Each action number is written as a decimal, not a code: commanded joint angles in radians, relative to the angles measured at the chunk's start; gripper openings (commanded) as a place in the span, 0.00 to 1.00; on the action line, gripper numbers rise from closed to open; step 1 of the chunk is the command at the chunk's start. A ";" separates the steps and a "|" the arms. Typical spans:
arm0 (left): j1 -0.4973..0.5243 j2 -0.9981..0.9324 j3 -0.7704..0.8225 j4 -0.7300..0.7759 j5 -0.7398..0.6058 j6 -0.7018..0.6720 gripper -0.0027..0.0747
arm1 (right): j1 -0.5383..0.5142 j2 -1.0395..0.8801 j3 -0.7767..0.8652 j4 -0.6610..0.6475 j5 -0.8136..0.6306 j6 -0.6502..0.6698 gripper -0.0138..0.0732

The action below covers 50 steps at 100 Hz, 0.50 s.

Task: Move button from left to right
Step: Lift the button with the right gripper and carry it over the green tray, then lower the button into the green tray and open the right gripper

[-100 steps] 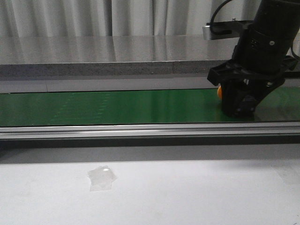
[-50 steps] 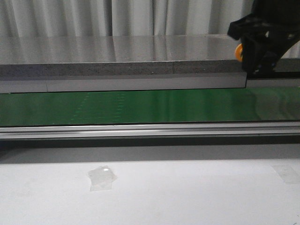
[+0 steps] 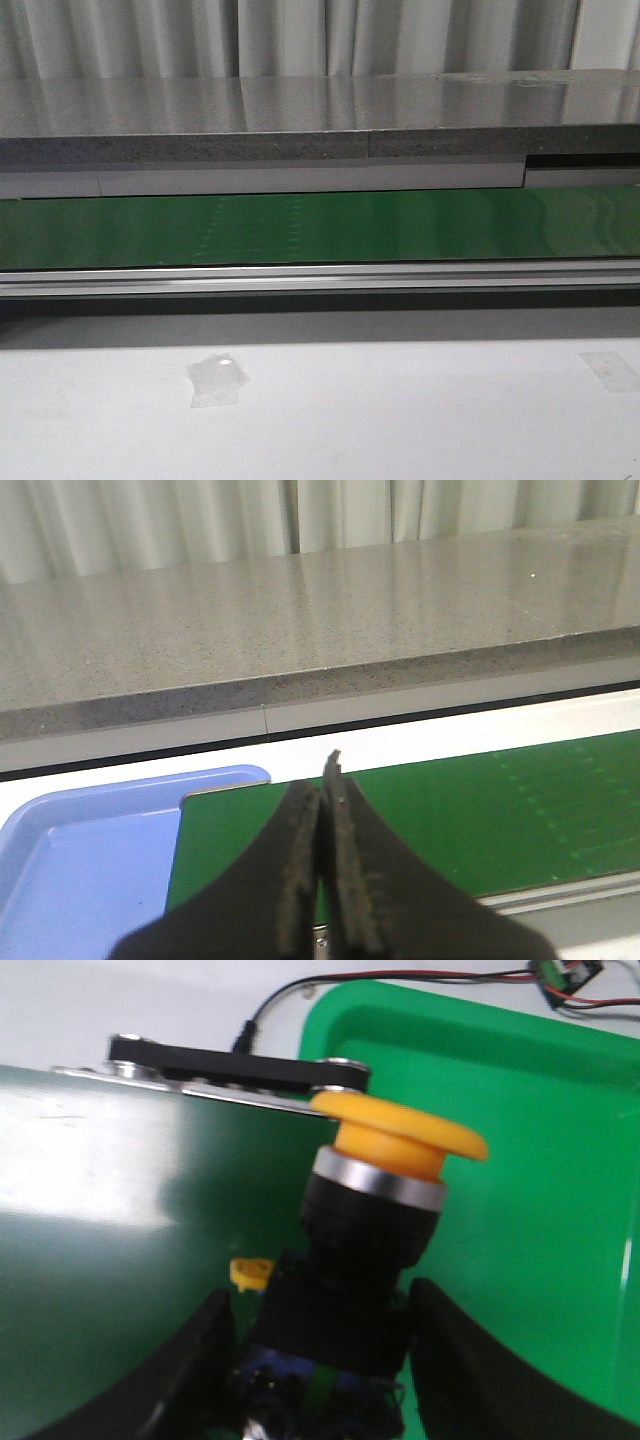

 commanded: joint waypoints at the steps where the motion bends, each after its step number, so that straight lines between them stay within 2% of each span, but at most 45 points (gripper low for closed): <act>1: -0.009 0.007 -0.030 -0.014 -0.077 -0.011 0.01 | -0.049 -0.047 -0.035 0.004 -0.068 -0.077 0.36; 25: -0.009 0.007 -0.030 -0.014 -0.077 -0.011 0.01 | -0.151 0.013 -0.034 0.079 -0.122 -0.201 0.36; 50: -0.009 0.007 -0.030 -0.014 -0.077 -0.011 0.01 | -0.207 0.120 -0.034 0.090 -0.119 -0.205 0.36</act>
